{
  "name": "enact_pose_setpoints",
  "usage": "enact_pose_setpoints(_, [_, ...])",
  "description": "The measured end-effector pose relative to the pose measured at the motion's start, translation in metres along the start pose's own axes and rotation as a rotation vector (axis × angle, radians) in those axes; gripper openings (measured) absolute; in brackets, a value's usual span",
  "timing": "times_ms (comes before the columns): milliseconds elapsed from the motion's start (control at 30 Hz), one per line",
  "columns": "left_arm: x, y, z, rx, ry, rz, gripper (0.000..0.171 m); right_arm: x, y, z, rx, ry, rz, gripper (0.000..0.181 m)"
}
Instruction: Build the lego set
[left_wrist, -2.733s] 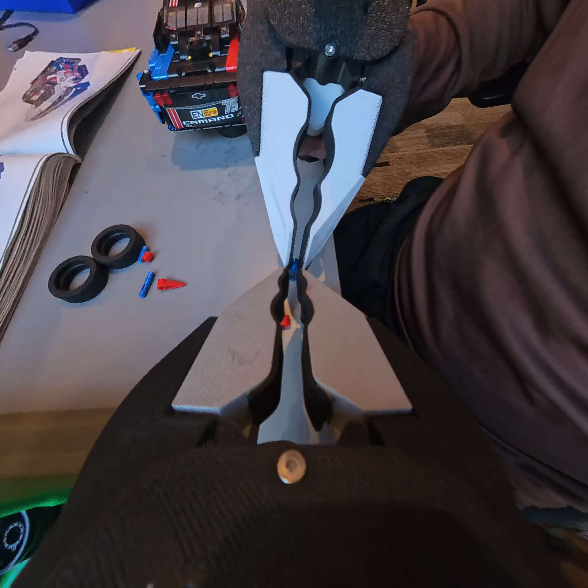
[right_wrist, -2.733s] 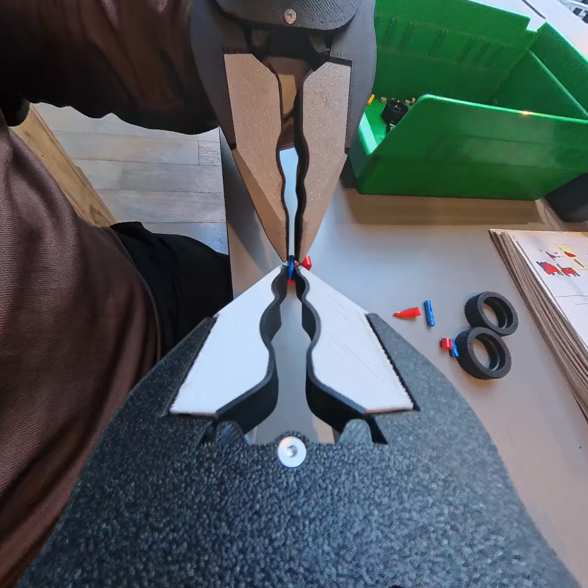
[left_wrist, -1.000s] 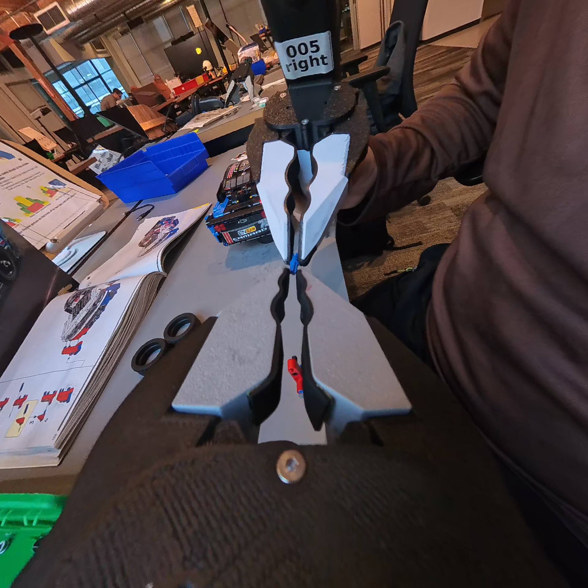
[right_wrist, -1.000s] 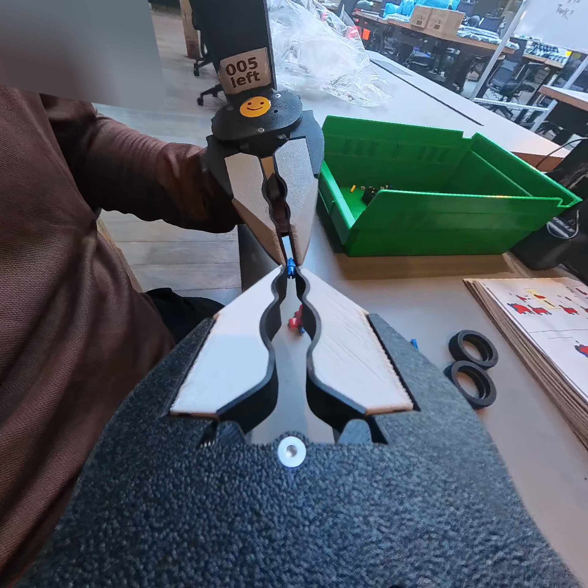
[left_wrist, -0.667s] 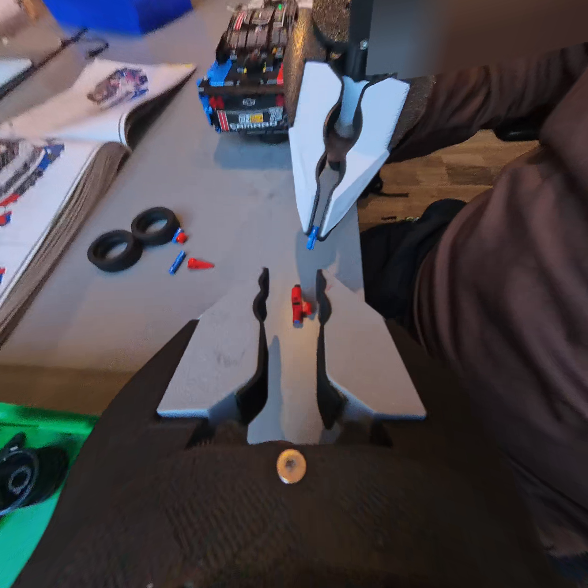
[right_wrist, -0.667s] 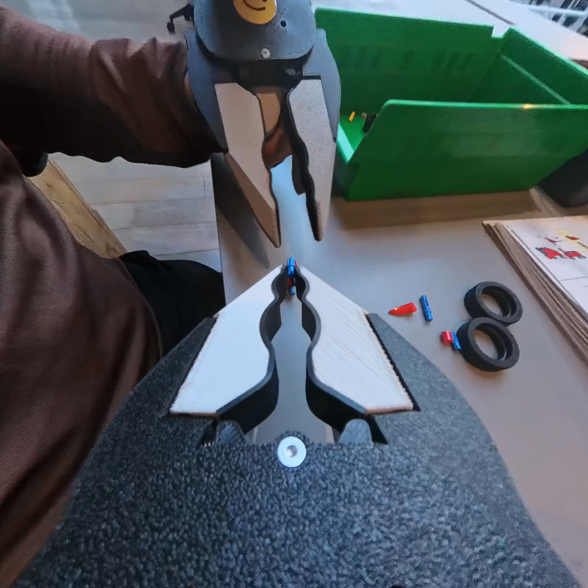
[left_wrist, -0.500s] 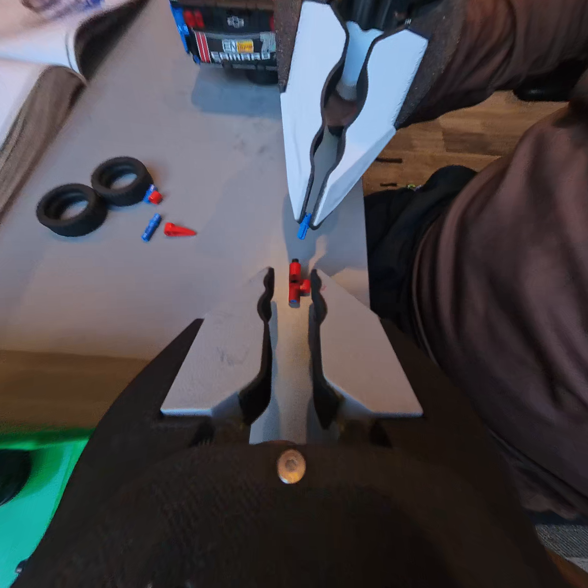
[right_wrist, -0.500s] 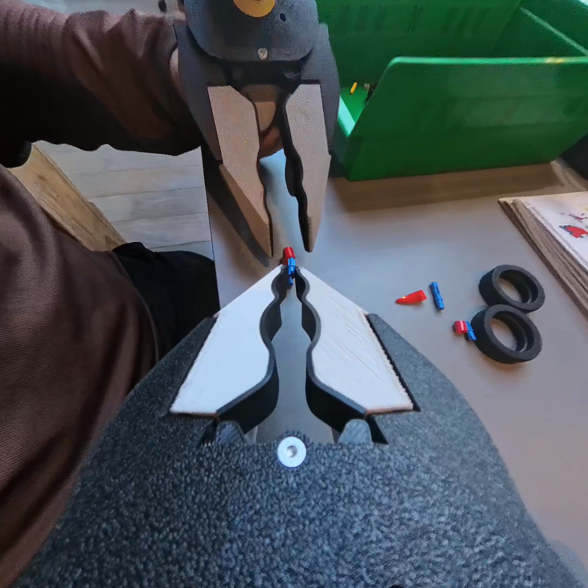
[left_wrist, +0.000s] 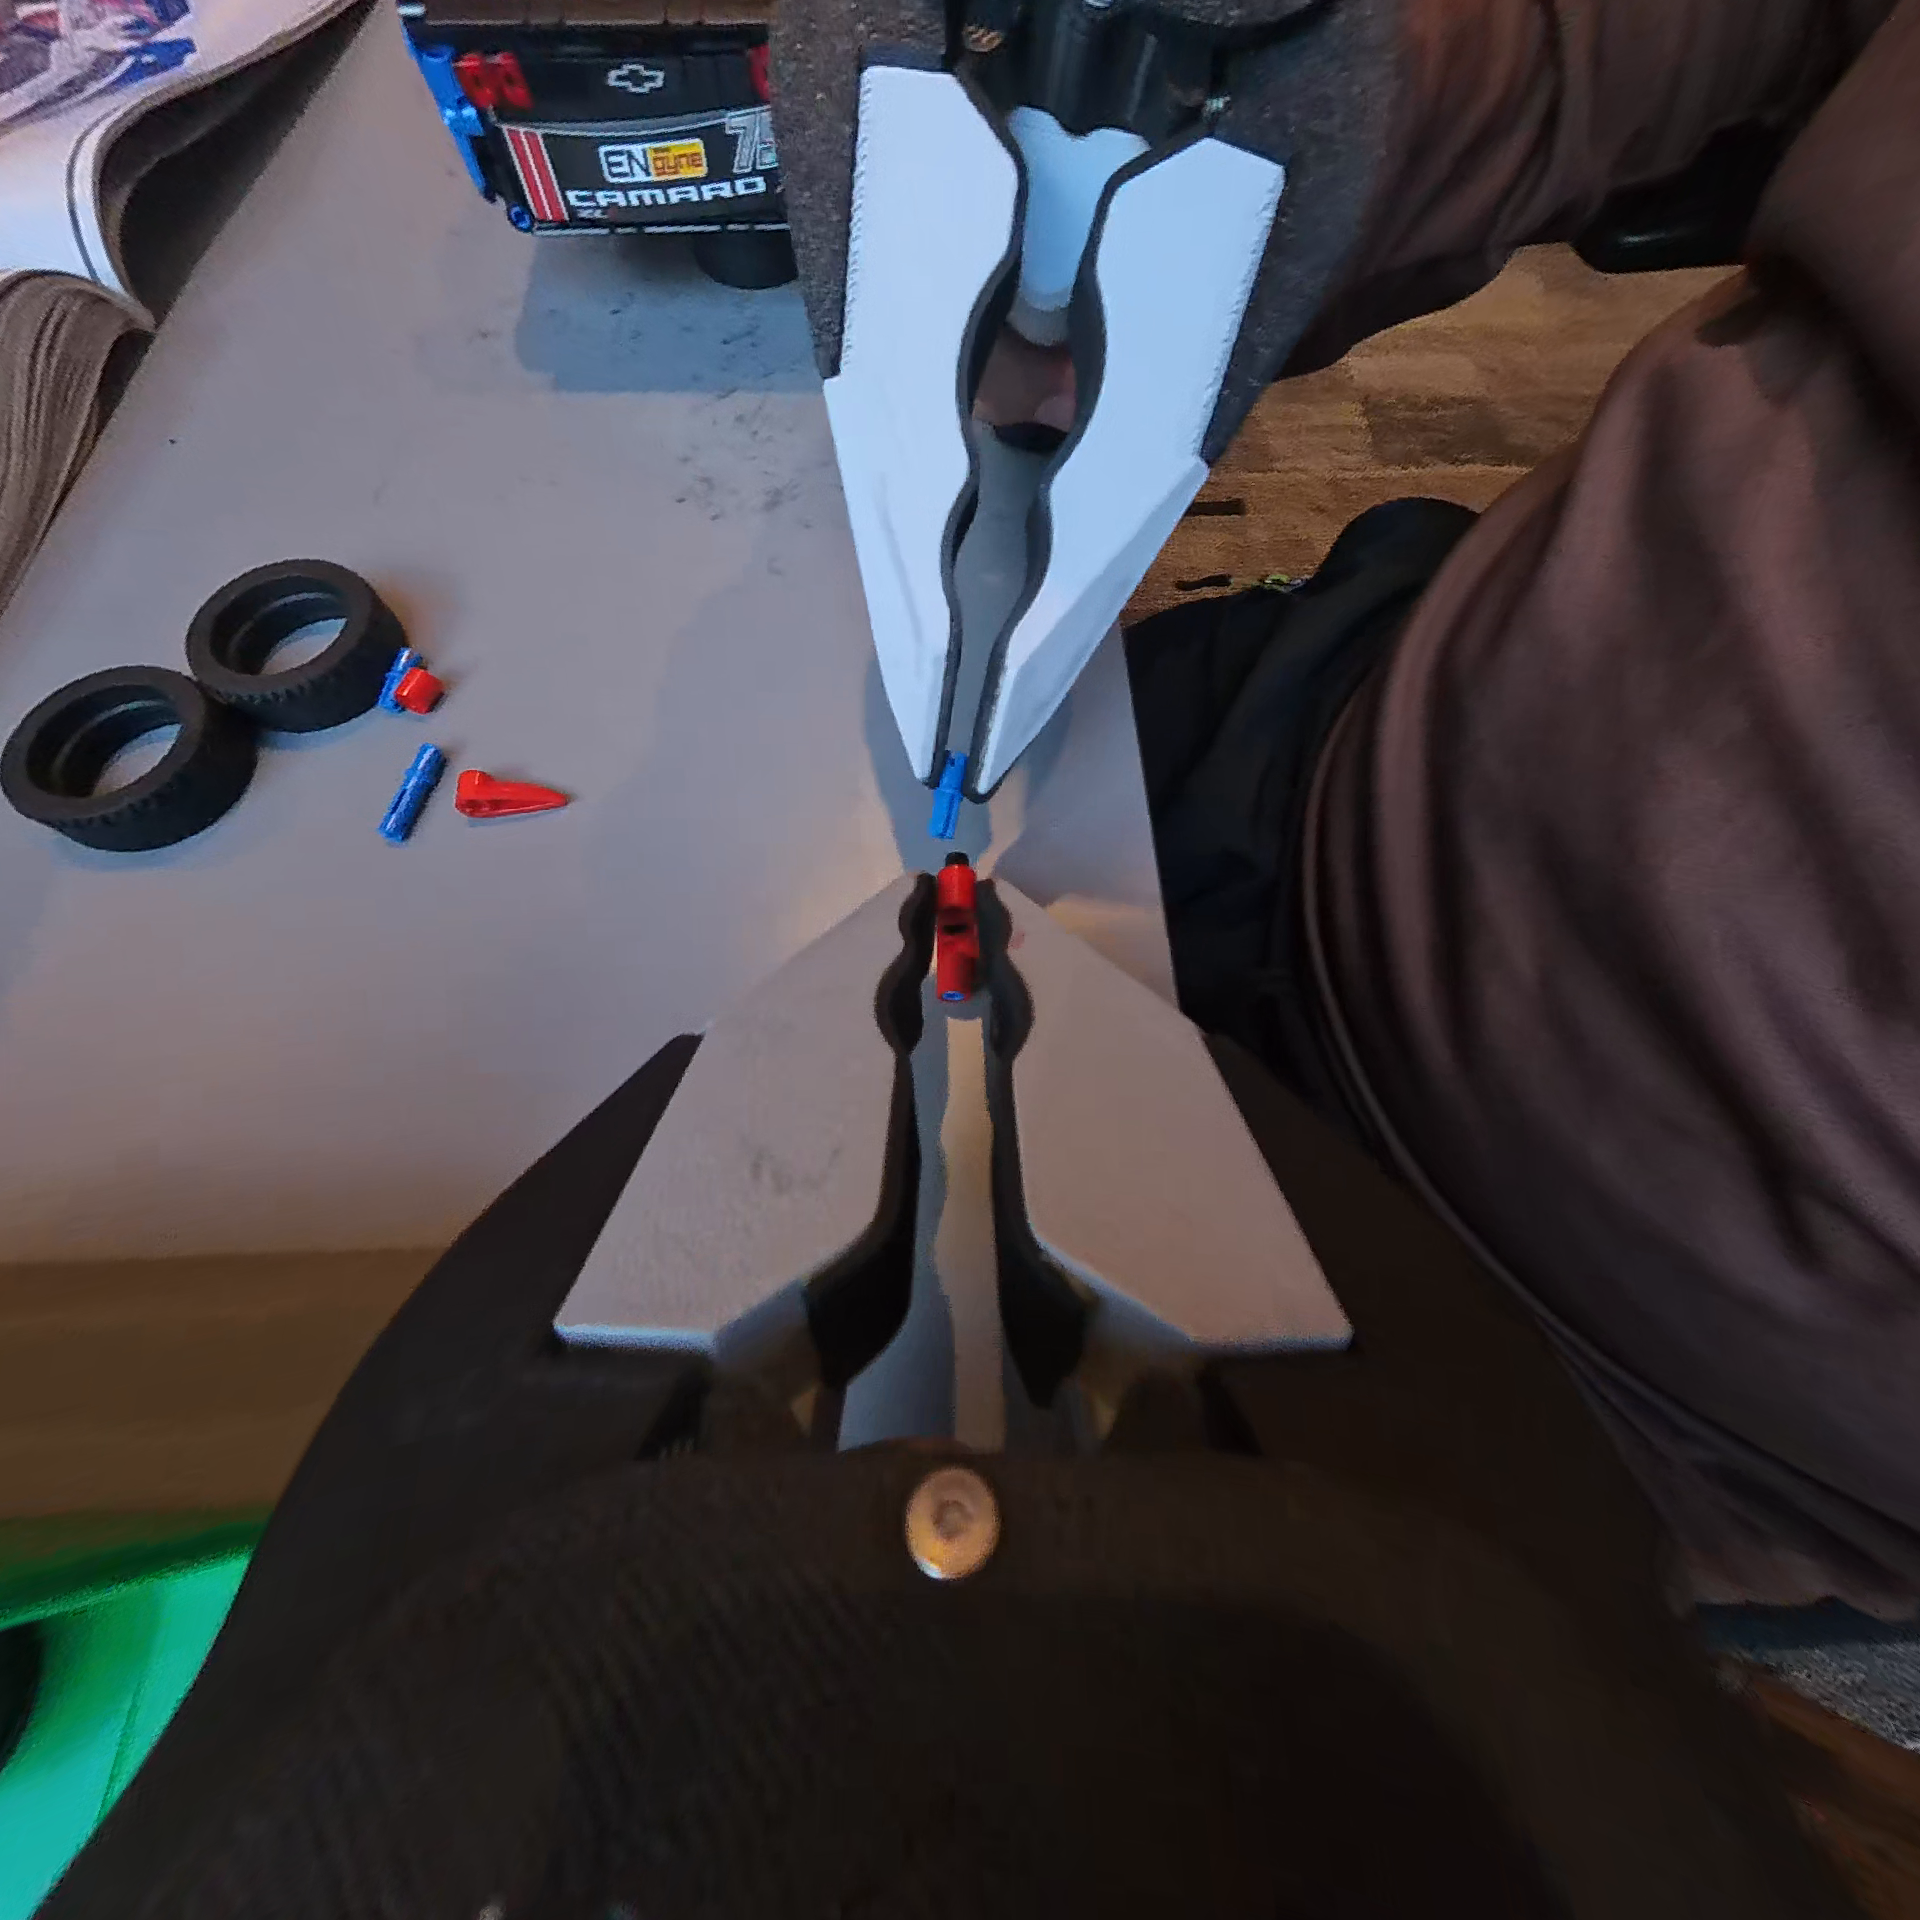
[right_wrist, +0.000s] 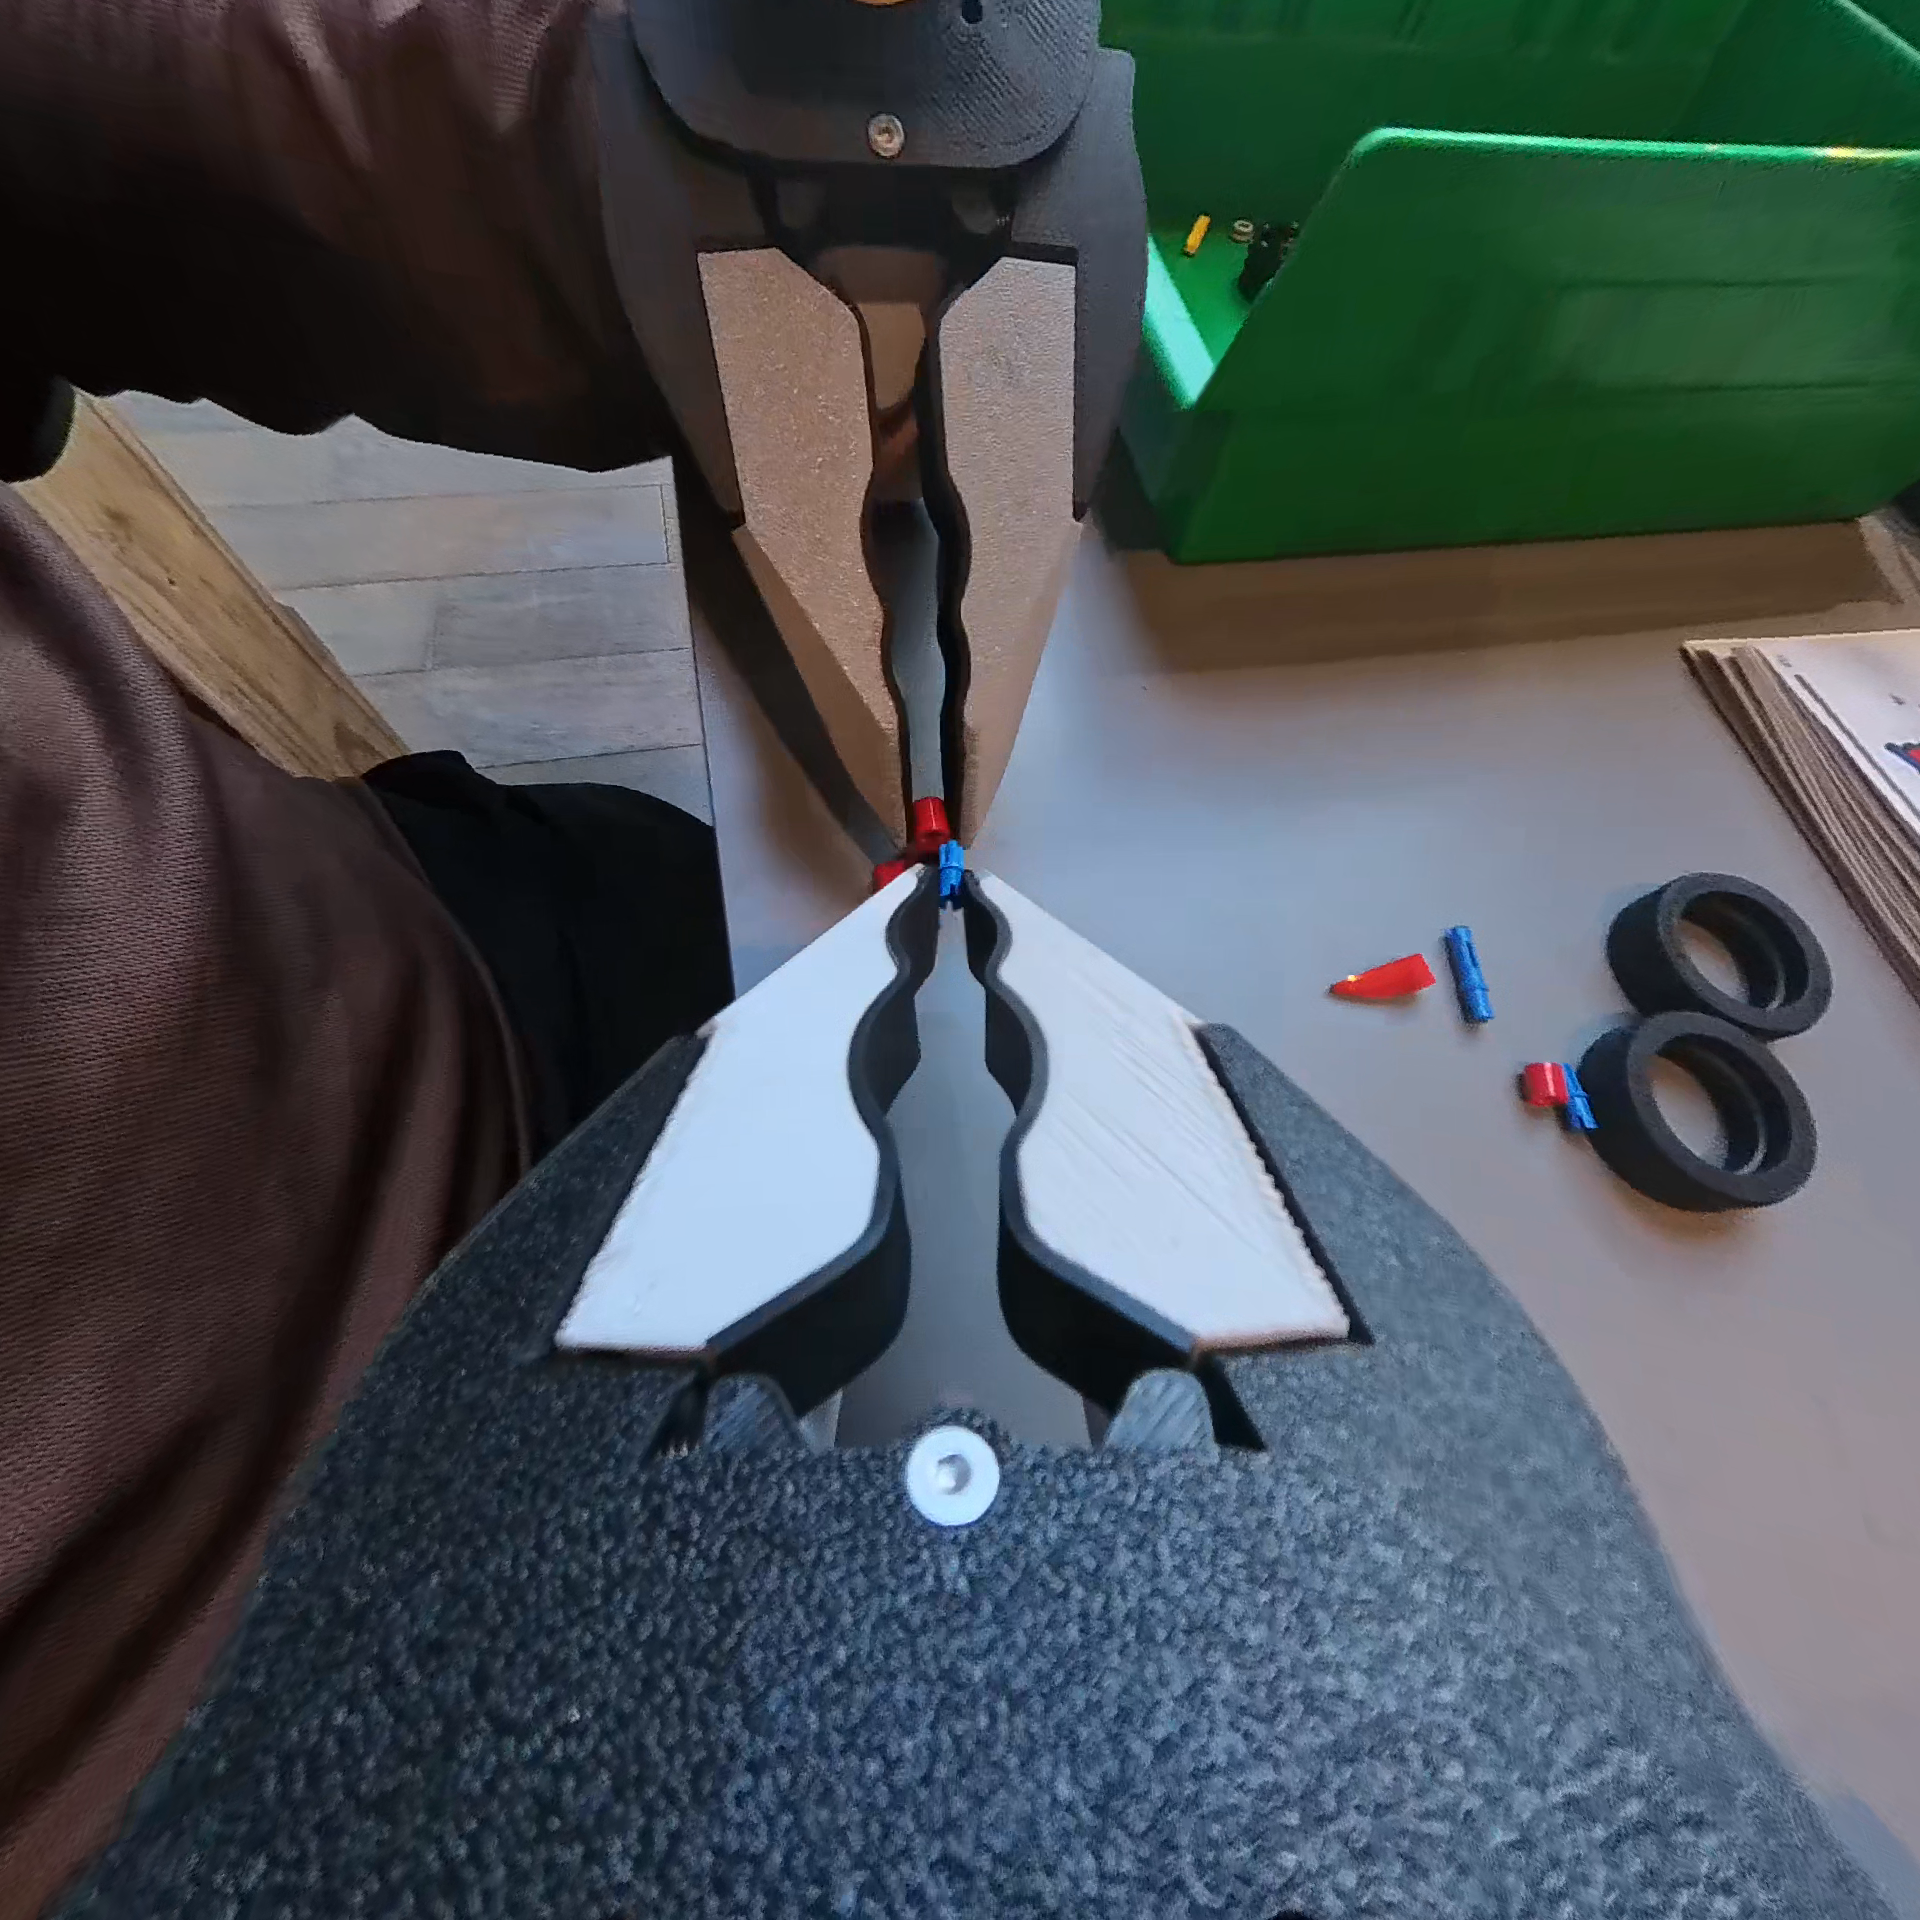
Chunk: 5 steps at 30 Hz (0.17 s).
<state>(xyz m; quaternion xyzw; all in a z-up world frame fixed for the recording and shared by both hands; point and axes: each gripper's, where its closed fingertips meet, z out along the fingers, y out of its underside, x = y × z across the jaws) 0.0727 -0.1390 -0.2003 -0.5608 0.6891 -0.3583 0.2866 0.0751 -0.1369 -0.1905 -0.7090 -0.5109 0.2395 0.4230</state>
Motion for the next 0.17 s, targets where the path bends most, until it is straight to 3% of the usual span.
enact_pose_setpoints(167, [0.0041,0.0014,-0.0020,0.000,0.021,0.029,0.005,-0.0063,-0.0018,0.0054,-0.010,-0.016,-0.024,0.003])
